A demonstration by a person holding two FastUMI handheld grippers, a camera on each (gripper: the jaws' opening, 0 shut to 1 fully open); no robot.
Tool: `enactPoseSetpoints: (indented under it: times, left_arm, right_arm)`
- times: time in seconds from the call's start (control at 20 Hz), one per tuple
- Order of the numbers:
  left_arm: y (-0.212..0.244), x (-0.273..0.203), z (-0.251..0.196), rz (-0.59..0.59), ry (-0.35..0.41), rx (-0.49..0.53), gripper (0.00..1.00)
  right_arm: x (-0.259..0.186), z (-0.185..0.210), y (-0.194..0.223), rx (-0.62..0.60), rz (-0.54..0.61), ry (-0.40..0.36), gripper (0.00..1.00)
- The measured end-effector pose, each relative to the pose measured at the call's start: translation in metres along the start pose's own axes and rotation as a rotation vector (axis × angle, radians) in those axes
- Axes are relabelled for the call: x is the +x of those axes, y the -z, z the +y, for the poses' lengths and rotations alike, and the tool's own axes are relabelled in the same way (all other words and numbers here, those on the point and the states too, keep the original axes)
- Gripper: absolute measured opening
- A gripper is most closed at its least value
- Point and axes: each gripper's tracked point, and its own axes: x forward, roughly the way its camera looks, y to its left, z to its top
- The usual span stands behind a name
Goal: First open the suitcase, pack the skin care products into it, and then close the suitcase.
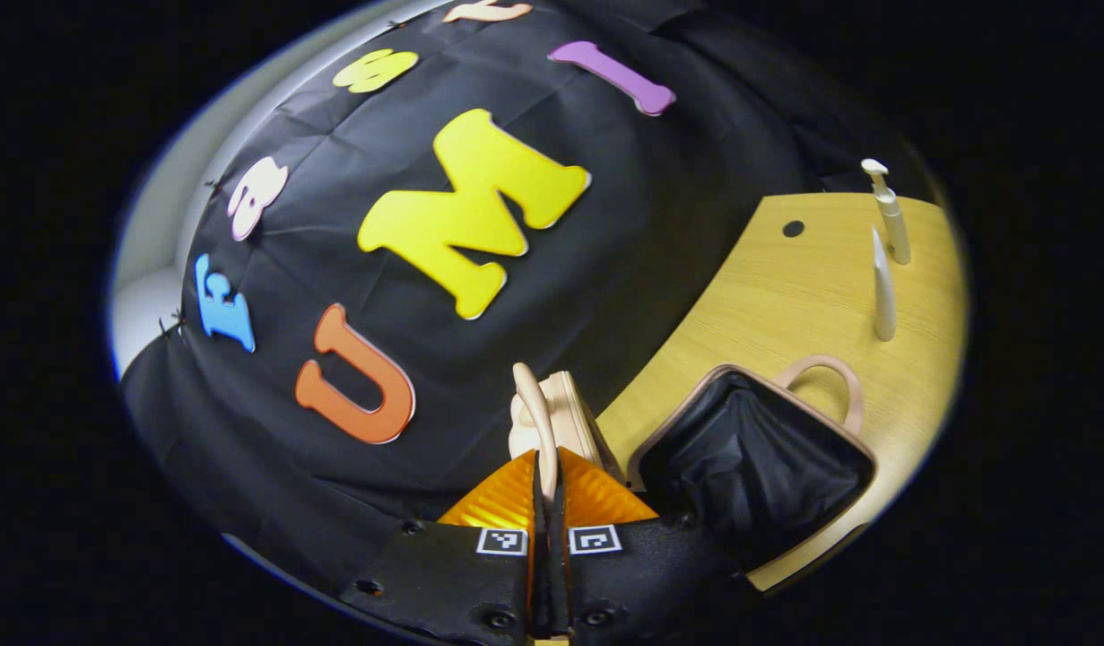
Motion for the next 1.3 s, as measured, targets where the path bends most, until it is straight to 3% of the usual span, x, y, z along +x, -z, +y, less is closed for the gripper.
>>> enactPoseSetpoints:
  times: [0.3,0.5,0.65,0.85,1.1,1.3]
  left_arm:
    - [0.083,0.018,0.071,-0.025,-0.014,-0.311,0.02]
    - [0.126,0.03,0.09,-0.112,0.038,-0.501,0.02]
    - [0.179,0.043,0.102,-0.074,0.044,-0.641,0.03]
    - [0.245,0.071,0.093,0.027,0.083,-0.835,0.03]
    - [0.316,0.098,0.05,0.191,0.166,-1.094,0.03]
    - [0.342,0.108,0.025,0.237,0.231,-1.356,0.03]
  right_arm:
    - [-0.006,0.064,-0.007,-0.03,0.023,-0.017,0.8]
    - [-0.01,0.103,-0.009,-0.046,0.06,-0.035,0.79]
    - [-0.013,0.118,-0.01,-0.054,0.091,-0.023,0.79]
    - [-0.019,0.126,-0.004,-0.031,0.136,0.007,0.8]
    - [-0.028,0.121,0.011,-0.005,0.184,0.066,0.8]
    - [-0.029,0.113,0.028,0.024,0.229,0.101,0.8]
